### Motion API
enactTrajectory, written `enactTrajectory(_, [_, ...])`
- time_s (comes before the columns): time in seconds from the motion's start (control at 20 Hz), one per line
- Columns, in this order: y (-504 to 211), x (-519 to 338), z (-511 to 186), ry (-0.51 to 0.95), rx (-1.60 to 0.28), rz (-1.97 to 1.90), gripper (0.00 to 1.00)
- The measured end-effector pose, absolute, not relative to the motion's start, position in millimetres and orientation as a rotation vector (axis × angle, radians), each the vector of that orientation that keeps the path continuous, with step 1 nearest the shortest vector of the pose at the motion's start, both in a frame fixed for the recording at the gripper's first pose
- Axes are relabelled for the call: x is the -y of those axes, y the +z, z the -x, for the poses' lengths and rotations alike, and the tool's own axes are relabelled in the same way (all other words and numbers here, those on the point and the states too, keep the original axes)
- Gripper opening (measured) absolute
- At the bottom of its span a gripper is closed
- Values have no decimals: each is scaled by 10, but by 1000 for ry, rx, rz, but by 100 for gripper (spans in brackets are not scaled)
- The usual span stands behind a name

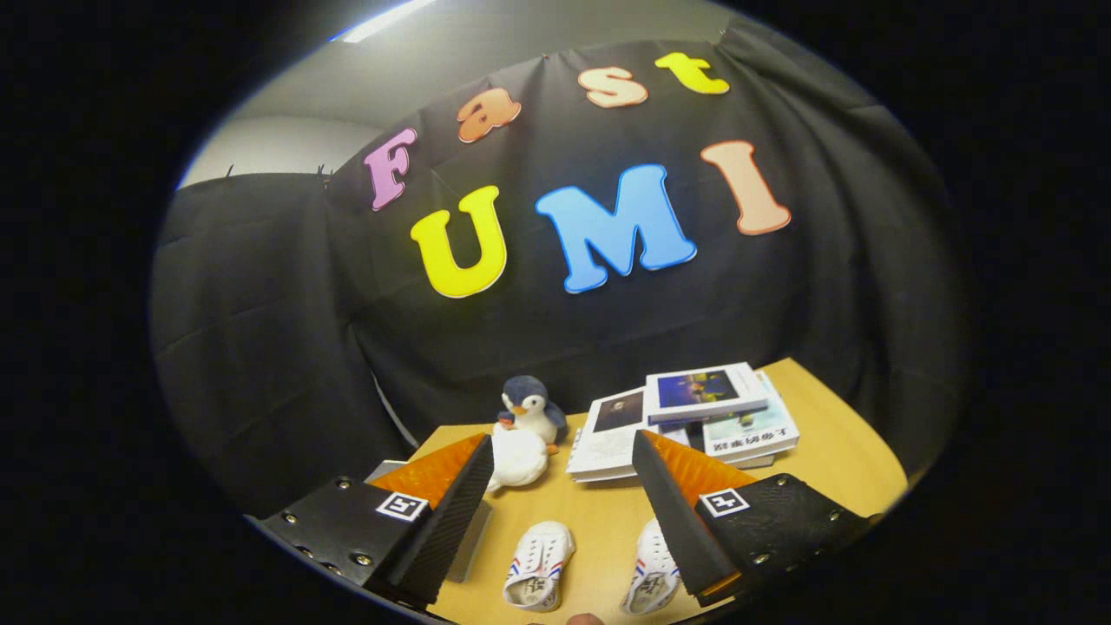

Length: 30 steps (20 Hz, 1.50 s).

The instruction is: Open the storage box then place both shoes into the box .Put the left shoe in first, then the right shoe, with the right side of both shoes facing outward in a uniform manner.

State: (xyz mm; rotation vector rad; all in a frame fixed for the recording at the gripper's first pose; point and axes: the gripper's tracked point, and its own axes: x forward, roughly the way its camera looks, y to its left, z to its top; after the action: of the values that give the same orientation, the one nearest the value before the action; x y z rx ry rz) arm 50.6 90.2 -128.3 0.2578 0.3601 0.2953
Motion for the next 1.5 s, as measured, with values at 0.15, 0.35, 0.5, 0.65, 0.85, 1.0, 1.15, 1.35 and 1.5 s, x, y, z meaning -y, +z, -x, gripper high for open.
enactTrajectory(0.15, [-1579,-1204,-518,375,-449,-284,98])
enactTrajectory(0.35, [-1978,-1713,-469,504,-609,-418,98])
enactTrajectory(0.5, [-2196,-2031,-478,577,-708,-513,98])
enactTrajectory(0.65, [-2436,-2318,-475,646,-795,-571,97])
enactTrajectory(0.85, [-2749,-2675,-453,732,-915,-659,97])
enactTrajectory(1.0, [-3026,-2878,-392,772,-1006,-714,97])
enactTrajectory(1.15, [-3230,-3065,-340,803,-1095,-825,97])
enactTrajectory(1.35, [-3380,-3240,-300,821,-1165,-928,97])
enactTrajectory(1.5, [-3359,-3363,-281,838,-1206,-1011,88])
